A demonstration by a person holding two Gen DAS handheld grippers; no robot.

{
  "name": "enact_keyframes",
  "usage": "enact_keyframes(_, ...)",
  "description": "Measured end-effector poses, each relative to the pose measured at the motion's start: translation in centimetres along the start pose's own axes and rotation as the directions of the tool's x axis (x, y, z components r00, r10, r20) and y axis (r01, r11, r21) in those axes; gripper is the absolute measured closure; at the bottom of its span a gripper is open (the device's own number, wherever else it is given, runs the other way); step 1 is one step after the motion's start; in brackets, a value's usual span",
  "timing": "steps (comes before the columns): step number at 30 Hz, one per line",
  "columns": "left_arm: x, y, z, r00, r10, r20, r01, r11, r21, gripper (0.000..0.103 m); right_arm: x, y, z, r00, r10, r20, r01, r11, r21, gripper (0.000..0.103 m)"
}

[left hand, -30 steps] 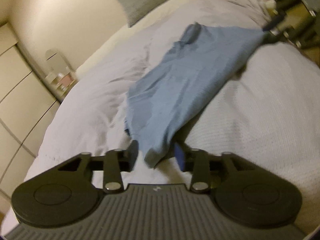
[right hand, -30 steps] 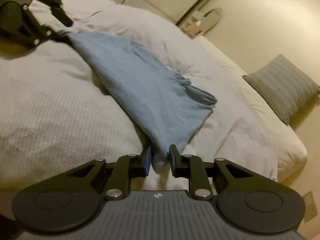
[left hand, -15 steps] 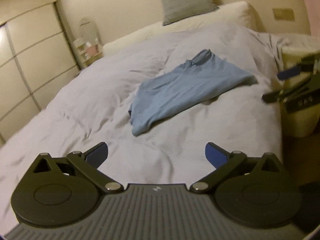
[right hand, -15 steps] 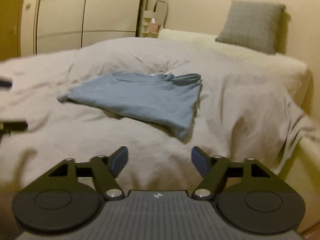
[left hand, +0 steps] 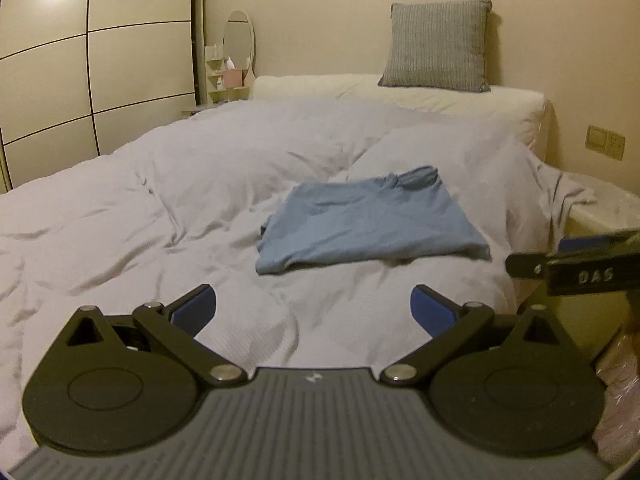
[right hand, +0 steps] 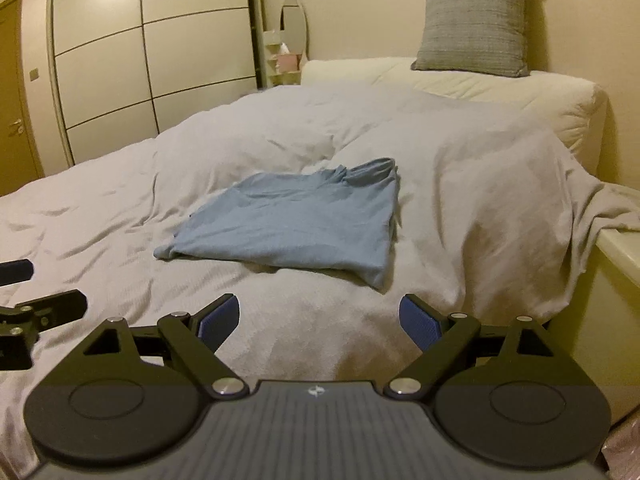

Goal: Fold clothes

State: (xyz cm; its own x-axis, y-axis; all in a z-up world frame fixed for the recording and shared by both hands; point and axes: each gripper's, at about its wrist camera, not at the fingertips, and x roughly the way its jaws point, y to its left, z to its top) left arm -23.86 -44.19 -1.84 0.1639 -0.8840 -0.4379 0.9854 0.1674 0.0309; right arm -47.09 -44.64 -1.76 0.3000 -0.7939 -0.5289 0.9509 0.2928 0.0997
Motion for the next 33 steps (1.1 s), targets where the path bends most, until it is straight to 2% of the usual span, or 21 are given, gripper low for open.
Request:
enact_keyframes(5, 0.3, 1.4, 1.2, 0.999, -0.021, -0.026, 0.019, 0.998, -0.063, 0.001, -0.9, 1.3, 0.4, 1.000, -0.029, 0.002, 0.029, 0.999, 0.023, 0.014)
enact_keyframes(8, 1.5, 1.7, 1.8, 0.997, -0.029, -0.070, 0.024, 0.996, -0.082, 0.001, -0.8, 1.5, 0.7, 0.998, -0.061, -0.009, 0.061, 0.998, 0.025, 0.014)
enact_keyframes(15, 4.0, 1.4, 1.3, 0.989, -0.100, -0.106, 0.087, 0.989, -0.122, 0.001, -0.4, 1.5, 1.1, 0.991, -0.123, -0.045, 0.124, 0.992, 0.032, 0.014)
enact_keyframes(18, 5.1, 0.9, 0.9, 0.987, -0.105, -0.122, 0.090, 0.989, -0.121, 0.001, -0.2, 1.5, 1.2, 0.987, -0.148, -0.061, 0.151, 0.988, 0.035, 0.014)
enact_keyframes(33, 8.9, 0.4, 0.1, 0.978, -0.106, -0.180, 0.088, 0.990, -0.108, 0.001, 2.5, 1.8, 0.6, 0.984, -0.147, -0.101, 0.150, 0.988, 0.024, 0.014)
